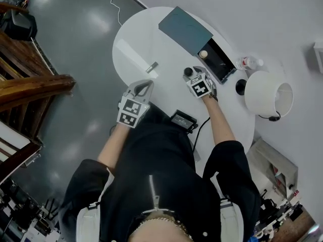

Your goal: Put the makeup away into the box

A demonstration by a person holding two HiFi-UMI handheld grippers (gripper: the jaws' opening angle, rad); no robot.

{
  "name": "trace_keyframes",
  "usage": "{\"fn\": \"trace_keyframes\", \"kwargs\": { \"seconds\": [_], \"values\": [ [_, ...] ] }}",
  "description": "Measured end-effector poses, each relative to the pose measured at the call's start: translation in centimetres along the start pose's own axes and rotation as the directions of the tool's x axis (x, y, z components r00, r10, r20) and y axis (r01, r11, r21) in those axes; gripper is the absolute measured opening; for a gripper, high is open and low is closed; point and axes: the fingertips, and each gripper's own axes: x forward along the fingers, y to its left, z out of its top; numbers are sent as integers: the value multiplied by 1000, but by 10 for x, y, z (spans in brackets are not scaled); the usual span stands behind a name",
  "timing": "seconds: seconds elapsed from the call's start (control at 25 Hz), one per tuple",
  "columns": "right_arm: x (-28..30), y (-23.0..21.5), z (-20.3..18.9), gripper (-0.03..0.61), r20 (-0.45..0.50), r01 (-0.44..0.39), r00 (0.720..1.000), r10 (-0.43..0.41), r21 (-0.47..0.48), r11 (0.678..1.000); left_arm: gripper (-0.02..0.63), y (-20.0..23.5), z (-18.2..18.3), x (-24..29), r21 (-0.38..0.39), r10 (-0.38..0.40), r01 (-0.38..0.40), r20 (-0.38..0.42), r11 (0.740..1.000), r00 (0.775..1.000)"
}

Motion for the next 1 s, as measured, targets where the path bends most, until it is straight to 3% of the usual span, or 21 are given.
{"fn": "trace_keyframes", "kwargs": {
  "seconds": [0.48,0.68,1.0],
  "values": [
    [19,4,-12,256,-113,-15,994,10,-43,999,15,12,-12,-11,-36,47,-47,2,998,999],
    [21,-1,-13,207,-118,2,993,-7,-39,999,14,15,-13,-13,-44,57,-57,5,997,998],
    [12,-3,-14,207,-112,4,994,-7,-26,1000,14,10,-9,-11,-32,42,-41,8,999,999]
  ]
}}
